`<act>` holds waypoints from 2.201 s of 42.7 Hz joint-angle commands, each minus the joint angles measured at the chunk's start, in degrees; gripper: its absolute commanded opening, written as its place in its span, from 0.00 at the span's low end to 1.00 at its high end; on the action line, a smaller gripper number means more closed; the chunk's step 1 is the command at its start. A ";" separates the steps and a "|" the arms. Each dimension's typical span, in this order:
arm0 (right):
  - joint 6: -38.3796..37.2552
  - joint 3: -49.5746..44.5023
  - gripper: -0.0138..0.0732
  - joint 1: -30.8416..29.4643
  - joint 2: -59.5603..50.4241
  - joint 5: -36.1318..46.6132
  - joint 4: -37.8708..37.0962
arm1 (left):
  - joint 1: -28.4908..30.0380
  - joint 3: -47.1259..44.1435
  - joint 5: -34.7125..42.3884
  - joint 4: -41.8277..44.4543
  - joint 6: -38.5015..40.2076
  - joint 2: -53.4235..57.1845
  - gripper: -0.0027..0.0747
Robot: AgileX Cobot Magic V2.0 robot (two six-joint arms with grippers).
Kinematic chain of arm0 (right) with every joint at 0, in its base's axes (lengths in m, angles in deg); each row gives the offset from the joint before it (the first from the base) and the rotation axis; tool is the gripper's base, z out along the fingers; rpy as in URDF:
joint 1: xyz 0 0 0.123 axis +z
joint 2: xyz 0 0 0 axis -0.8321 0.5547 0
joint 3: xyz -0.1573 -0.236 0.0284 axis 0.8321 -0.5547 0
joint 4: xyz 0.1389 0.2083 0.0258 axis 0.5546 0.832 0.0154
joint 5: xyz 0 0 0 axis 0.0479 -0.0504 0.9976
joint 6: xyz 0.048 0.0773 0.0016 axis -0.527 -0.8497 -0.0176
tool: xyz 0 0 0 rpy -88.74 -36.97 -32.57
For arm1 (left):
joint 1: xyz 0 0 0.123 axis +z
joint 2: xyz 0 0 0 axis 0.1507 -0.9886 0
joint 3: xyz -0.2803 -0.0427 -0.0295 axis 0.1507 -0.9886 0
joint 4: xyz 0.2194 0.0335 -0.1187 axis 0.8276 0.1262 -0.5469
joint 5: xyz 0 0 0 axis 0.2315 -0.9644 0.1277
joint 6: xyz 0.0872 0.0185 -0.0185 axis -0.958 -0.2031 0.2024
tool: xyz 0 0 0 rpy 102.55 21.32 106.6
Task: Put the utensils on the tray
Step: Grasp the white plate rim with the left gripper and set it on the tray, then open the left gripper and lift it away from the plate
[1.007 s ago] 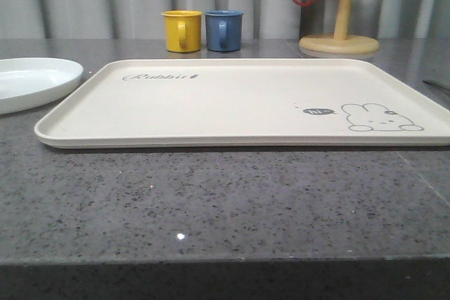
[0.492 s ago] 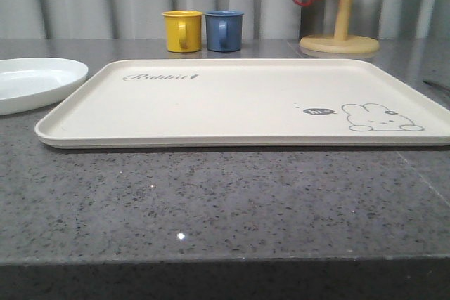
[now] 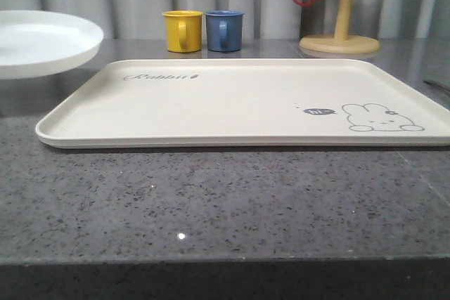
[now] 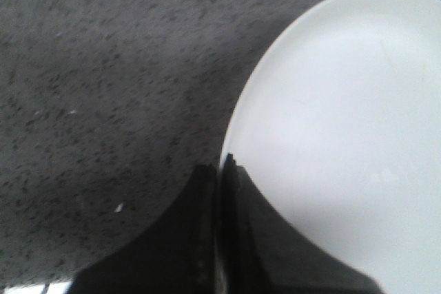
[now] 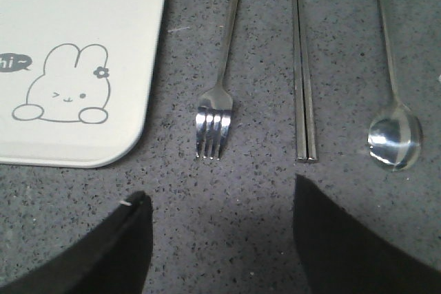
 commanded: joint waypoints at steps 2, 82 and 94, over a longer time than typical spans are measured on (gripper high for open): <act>0.03 1.36 0.70 0.15 0.34 3.35 -0.24 | -4.80 4.19 -1.83 -2.33 -0.17 2.88 0.01; 0.03 1.50 0.70 0.15 0.34 3.29 0.63 | -48.69 -19.80 0.36 29.69 26.48 39.70 0.57; 0.46 12.37 0.69 0.15 11.86 -7.70 0.63 | -48.69 -21.30 0.35 29.69 26.48 41.37 0.57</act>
